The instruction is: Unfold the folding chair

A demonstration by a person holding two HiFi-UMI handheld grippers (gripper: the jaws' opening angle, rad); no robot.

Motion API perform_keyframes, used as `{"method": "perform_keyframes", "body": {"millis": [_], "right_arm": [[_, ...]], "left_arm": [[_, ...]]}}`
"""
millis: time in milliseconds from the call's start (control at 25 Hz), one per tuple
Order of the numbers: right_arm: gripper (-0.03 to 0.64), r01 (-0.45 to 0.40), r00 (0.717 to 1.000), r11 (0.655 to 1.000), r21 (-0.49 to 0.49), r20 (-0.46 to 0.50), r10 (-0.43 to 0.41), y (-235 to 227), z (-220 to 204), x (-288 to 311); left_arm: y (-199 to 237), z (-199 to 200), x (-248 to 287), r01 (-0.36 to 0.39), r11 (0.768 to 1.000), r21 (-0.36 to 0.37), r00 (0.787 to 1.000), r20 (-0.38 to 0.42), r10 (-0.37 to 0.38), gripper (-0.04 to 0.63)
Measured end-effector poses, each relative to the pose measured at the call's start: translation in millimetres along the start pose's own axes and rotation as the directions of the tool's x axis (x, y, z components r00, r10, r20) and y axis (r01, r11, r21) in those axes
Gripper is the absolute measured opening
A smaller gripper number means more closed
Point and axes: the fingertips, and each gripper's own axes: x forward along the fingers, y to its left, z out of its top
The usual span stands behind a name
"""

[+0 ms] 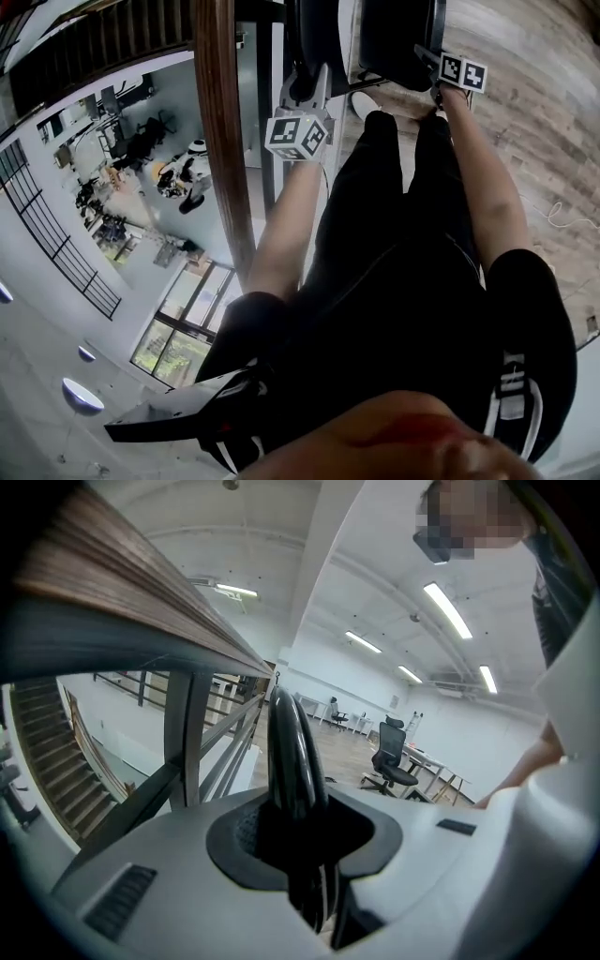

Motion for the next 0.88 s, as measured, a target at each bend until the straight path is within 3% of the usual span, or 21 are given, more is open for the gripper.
{"method": "perform_keyframes", "body": {"millis": [400,720,880], "right_arm": [[0.224,-0.254,0.967,0.963,0.092,0.03,0.252,-114.3,-25.5,-23.6],[0.224,-0.366,0.928,0.922,0.127,-0.028,0.372,-194.2,-42.2,-30.8],[0.224,-0.435,0.893,0.884,0.173,-0.045,0.448,-247.8,-58.1,-26.8]], "left_arm": [[11.7,-35.9,12.9,0.009,0.999,-0.045,1.0,-0.015,-0.01,0.094],[6.8,-59.7,26.5,0.037,0.994,-0.1,0.998,-0.038,-0.041,0.094],[-6.0,-84.3,41.1,0.032,0.993,-0.116,0.997,-0.06,-0.039,0.094]]}}
